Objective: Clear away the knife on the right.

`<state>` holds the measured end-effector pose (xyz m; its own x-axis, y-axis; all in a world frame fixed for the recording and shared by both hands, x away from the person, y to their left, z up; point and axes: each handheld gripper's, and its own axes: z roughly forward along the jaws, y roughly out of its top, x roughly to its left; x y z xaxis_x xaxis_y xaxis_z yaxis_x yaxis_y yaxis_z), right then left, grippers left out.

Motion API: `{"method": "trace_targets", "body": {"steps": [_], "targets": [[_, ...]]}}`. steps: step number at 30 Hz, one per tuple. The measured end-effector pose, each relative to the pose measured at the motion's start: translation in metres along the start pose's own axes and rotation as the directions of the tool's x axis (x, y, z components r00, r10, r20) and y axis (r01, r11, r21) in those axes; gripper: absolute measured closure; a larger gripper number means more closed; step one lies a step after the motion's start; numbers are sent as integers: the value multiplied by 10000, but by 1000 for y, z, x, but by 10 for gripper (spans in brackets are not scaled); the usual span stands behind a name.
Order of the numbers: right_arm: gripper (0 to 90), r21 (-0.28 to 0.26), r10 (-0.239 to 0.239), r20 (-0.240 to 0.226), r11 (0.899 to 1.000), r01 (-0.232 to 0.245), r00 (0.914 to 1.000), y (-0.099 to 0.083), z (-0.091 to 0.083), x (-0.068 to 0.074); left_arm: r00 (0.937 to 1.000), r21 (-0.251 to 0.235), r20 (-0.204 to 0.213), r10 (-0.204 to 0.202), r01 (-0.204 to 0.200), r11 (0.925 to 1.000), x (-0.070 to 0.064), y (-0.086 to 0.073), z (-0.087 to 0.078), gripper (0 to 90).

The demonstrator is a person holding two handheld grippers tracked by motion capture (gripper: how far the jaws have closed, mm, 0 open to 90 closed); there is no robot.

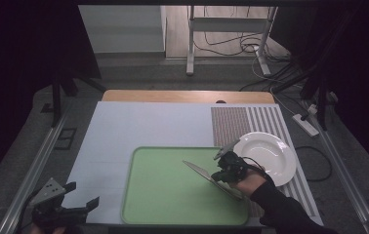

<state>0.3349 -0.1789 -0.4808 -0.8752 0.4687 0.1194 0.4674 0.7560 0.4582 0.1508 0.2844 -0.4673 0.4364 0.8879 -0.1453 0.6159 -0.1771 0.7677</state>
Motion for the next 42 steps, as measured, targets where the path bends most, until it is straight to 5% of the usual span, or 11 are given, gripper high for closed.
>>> {"method": "trace_targets", "body": {"steps": [4,14,22,42], "targets": [[900,-100,-1045,40,9945,1046,9945,21,17,6,10000,11,0,-31,31,10000,0,0,0,40],[900,259,-1707,478,9852,1696,9842,44,52,6,10000,-19,1,-23,23,10000,0,-1,-1,41],[900,481,-1021,1276,9941,967,9866,37,42,-14,10000,-15,-10,25,-25,10000,0,-1,-1,40],[900,773,112,1593,9967,-238,9872,9,19,-40,10000,12,-59,54,-53,10000,0,0,-1,42]]}}
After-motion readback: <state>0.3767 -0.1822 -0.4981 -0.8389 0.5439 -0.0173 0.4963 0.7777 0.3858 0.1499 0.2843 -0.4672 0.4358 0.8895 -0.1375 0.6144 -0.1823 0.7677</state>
